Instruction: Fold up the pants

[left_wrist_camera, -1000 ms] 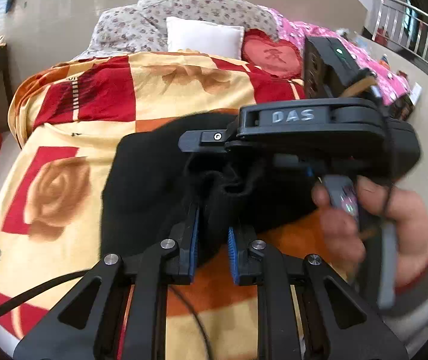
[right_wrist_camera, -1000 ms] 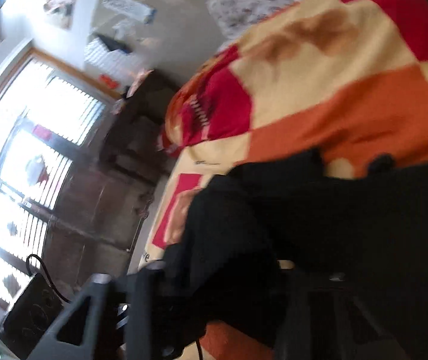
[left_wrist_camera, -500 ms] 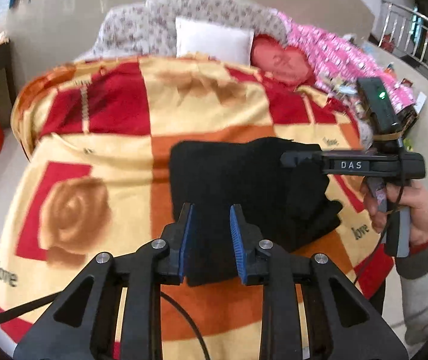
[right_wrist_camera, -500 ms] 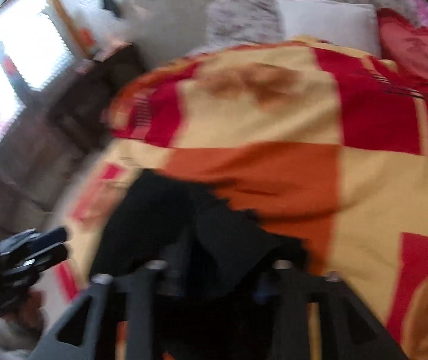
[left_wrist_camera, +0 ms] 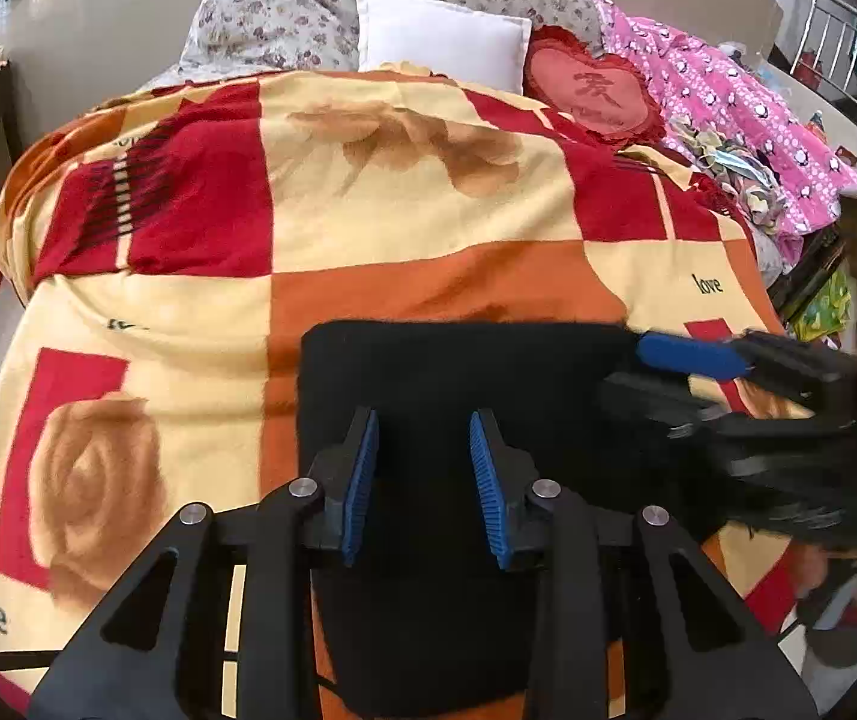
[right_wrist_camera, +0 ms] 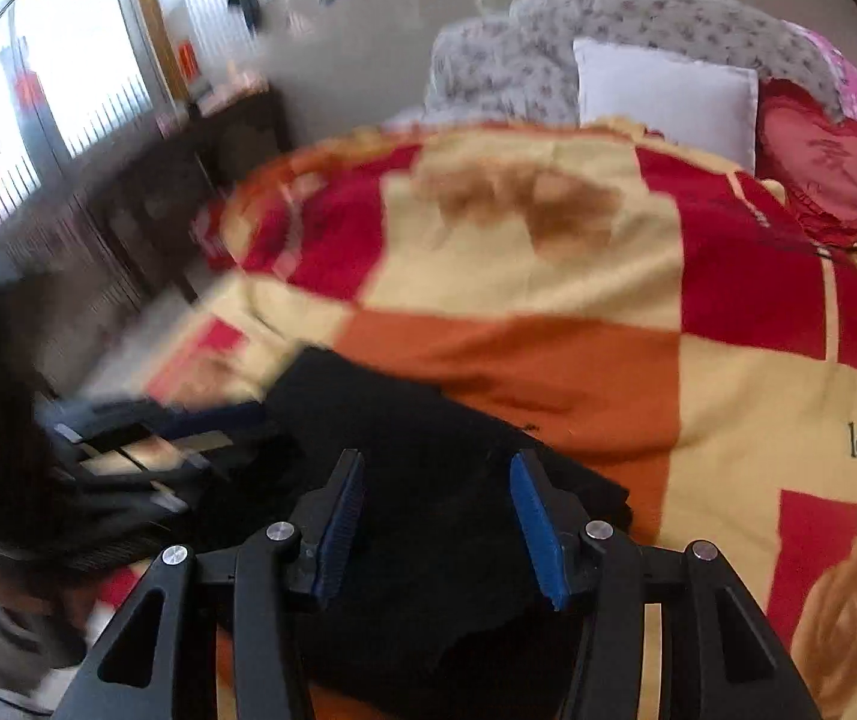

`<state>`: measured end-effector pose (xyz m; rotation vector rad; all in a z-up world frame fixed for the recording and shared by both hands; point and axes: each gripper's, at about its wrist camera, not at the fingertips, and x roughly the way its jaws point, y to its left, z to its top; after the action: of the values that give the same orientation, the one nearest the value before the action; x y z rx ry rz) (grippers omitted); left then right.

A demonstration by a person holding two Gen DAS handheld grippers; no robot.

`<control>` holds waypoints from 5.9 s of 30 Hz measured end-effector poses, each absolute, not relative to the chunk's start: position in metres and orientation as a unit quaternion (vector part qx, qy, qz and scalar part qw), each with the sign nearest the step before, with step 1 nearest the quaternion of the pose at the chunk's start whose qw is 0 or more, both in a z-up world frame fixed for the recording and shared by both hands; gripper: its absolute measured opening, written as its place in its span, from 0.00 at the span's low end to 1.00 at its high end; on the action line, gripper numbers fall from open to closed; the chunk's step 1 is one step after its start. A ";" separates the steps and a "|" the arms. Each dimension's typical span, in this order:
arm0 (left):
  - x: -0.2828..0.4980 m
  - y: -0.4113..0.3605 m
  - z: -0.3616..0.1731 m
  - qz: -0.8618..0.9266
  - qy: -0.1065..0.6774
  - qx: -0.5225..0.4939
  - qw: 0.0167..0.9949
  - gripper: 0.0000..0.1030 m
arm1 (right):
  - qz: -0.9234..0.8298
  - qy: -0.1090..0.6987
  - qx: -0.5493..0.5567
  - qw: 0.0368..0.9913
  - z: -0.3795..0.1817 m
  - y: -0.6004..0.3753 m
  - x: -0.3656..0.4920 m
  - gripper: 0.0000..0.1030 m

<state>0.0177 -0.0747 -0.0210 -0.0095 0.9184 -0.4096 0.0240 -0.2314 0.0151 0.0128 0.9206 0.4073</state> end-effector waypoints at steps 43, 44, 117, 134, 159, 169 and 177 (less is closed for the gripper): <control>-0.001 -0.070 -0.022 -0.144 0.442 0.001 0.885 0.47 | 0.180 0.442 0.013 0.879 0.010 -0.239 -0.032 0.19; 0.000 -0.070 -0.023 -0.141 0.442 0.001 0.886 0.52 | 0.176 0.446 0.015 0.877 0.004 -0.243 -0.032 0.19; 0.058 -0.056 -0.026 -0.132 0.436 -0.016 0.890 0.64 | 0.110 0.422 0.001 0.900 -0.007 -0.235 0.042 0.47; -0.001 -0.016 0.014 -0.071 0.376 0.015 0.924 0.64 | 0.101 0.400 -0.011 0.911 0.025 -0.221 0.025 0.47; -0.002 -0.030 0.001 -0.063 0.384 0.024 0.921 0.64 | 0.102 0.415 0.000 0.904 0.020 -0.225 0.019 0.47; 0.002 -0.024 -0.002 -0.055 0.389 0.022 0.919 0.64 | 0.105 0.419 -0.003 0.902 0.018 -0.222 0.026 0.47; 0.002 -0.024 -0.003 -0.054 0.392 0.024 0.918 0.64 | 0.107 0.422 -0.005 0.900 0.016 -0.219 0.029 0.47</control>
<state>0.0023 -0.0242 -0.0035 0.0488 0.8055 -0.1114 0.0294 -0.2186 0.0156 -0.0096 0.8740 0.2219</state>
